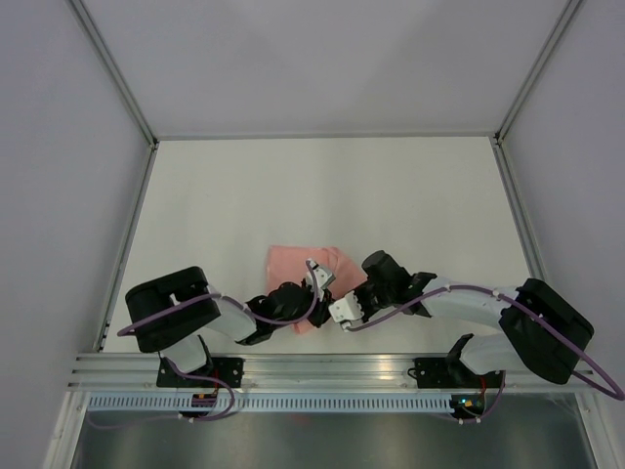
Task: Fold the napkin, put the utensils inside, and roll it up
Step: Roll the napkin at the center of the board.
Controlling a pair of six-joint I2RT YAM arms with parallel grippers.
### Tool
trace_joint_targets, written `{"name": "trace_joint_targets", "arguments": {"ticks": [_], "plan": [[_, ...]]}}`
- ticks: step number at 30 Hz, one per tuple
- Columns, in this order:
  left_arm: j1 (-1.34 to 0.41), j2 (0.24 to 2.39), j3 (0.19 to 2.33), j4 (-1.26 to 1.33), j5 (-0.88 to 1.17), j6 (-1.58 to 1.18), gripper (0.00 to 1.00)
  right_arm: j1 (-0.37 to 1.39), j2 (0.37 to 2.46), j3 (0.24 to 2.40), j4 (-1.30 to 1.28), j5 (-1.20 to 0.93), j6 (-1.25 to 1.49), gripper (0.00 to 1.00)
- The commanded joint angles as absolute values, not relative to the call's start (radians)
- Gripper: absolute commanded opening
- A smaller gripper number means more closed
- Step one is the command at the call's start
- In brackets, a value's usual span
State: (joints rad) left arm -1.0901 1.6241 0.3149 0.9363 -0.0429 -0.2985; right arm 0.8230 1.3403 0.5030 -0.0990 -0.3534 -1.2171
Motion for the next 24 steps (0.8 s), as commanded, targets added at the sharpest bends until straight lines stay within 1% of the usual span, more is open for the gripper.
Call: {"name": "trace_joint_targets", "arguments": {"ticks": [1,2,5,9,13,16,19,24], "plan": [[-1.098,1.599,0.304,0.689,-0.103,-0.256,0.37,0.818,1.368,0.498,-0.293,-0.298,-1.169,0.14],[-1.098,1.592,0.325,0.675,-0.112,-0.258,0.39,0.819,1.37,0.508,-0.31,-0.299,-1.14,0.11],[-1.098,1.578,0.373,0.628,-0.152,-0.258,0.42,0.818,1.368,0.538,-0.359,-0.296,-1.091,0.09],[-1.097,1.548,0.431,0.552,-0.213,-0.256,0.45,0.819,1.35,0.554,-0.397,-0.278,-1.037,0.08],[-1.082,1.493,0.471,0.479,-0.316,-0.271,0.51,0.818,1.336,0.56,-0.44,-0.256,-0.98,0.08],[-1.054,1.439,0.494,0.393,-0.383,-0.302,0.52,0.818,1.342,0.568,-0.48,-0.256,-0.942,0.08],[-1.037,1.393,0.503,0.319,-0.454,-0.322,0.57,0.818,1.359,0.578,-0.505,-0.259,-0.917,0.08],[-1.031,1.344,0.508,0.237,-0.54,-0.33,0.58,0.818,1.419,0.624,-0.55,-0.276,-0.896,0.08]]}}
